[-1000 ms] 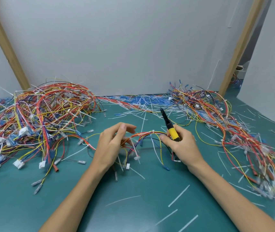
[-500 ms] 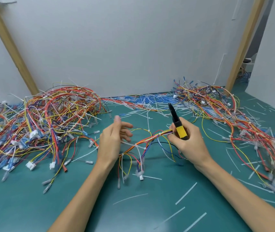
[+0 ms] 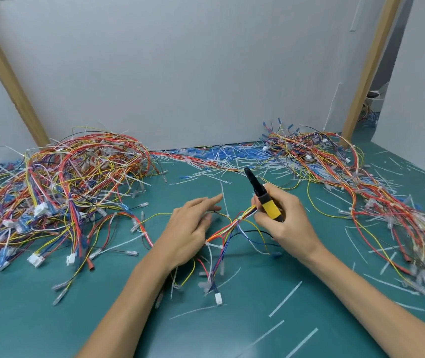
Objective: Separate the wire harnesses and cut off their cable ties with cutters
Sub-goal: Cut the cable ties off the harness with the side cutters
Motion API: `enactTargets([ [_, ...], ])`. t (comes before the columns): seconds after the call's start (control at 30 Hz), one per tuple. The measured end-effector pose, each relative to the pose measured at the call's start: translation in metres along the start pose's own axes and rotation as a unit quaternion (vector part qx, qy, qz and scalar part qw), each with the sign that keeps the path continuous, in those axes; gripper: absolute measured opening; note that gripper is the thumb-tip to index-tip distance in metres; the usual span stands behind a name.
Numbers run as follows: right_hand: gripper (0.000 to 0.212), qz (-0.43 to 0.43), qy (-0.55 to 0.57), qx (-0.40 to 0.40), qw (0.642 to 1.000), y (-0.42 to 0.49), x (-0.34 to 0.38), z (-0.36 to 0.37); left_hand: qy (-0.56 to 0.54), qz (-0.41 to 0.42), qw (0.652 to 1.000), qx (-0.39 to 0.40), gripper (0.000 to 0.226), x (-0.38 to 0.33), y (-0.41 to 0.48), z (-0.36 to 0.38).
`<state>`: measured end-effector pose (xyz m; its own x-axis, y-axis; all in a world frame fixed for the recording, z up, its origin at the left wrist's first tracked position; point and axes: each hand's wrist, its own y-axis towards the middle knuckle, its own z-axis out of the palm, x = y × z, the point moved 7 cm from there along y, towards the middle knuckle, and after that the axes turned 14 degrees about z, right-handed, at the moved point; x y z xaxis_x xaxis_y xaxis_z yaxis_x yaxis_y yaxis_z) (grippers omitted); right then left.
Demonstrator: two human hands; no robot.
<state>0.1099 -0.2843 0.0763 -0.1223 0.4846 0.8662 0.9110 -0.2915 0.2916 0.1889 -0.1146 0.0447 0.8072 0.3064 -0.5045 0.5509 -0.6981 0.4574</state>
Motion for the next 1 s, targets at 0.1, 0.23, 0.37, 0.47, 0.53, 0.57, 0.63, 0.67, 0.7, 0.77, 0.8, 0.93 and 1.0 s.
enactTargets([
  [0.1, 0.022, 0.001, 0.001, 0.002, 1.000, 0.001, -0.001, 0.000, 0.008, -0.011, 1.000, -0.005, 0.038, 0.002, -0.001, 0.001],
  [0.23, 0.036, 0.011, -0.002, -0.009, 1.000, 0.002, -0.007, 0.000, 0.029, -0.007, 0.998, -0.057, 0.024, 0.001, -0.002, -0.008],
  [0.37, 0.037, 0.033, -0.008, -0.033, 0.999, 0.007, -0.017, -0.004, 0.034, 0.016, 0.995, -0.096, 0.023, -0.006, -0.003, -0.015],
  [0.47, 0.043, 0.055, 0.003, -0.060, 0.997, 0.011, -0.025, -0.012, 0.031, 0.035, 0.992, -0.118, 0.022, -0.016, -0.001, -0.017],
  [0.53, 0.047, 0.062, 0.017, -0.070, 0.995, 0.014, -0.028, -0.016, 0.009, 0.045, 0.991, -0.123, 0.020, -0.022, 0.001, -0.017],
  [0.57, 0.049, 0.064, 0.023, -0.073, 0.995, 0.015, -0.028, -0.017, -0.002, 0.048, 0.992, -0.118, 0.021, -0.024, 0.001, -0.015],
  [0.63, 0.050, 0.066, 0.032, -0.072, 0.995, 0.015, -0.029, -0.018, -0.022, 0.044, 0.994, -0.094, 0.026, -0.026, 0.002, -0.008],
  [0.67, 0.049, 0.068, 0.036, -0.068, 0.995, 0.015, -0.030, -0.018, -0.031, 0.034, 0.995, -0.083, 0.030, -0.025, 0.003, -0.005],
  [0.7, 0.046, 0.068, 0.040, -0.062, 0.995, 0.015, -0.030, -0.017, -0.041, 0.018, 0.996, -0.078, 0.035, -0.022, 0.002, -0.002],
  [0.77, 0.036, 0.061, 0.051, -0.040, 0.996, 0.013, -0.027, -0.015, -0.072, -0.025, 0.993, -0.085, 0.048, -0.015, 0.001, 0.001],
  [0.8, 0.031, 0.053, 0.058, -0.026, 0.997, 0.012, -0.024, -0.013, -0.092, -0.048, 0.991, -0.089, 0.057, -0.011, 0.001, 0.001],
  [0.93, 0.025, 0.015, 0.065, 0.013, 0.998, 0.006, -0.014, -0.002, -0.131, -0.076, 0.988, -0.031, 0.072, -0.007, 0.004, 0.009],
  [1.0, 0.024, 0.006, 0.049, 0.009, 0.999, 0.005, -0.012, -0.001, -0.109, -0.063, 0.992, 0.002, 0.061, -0.005, 0.005, 0.014],
])
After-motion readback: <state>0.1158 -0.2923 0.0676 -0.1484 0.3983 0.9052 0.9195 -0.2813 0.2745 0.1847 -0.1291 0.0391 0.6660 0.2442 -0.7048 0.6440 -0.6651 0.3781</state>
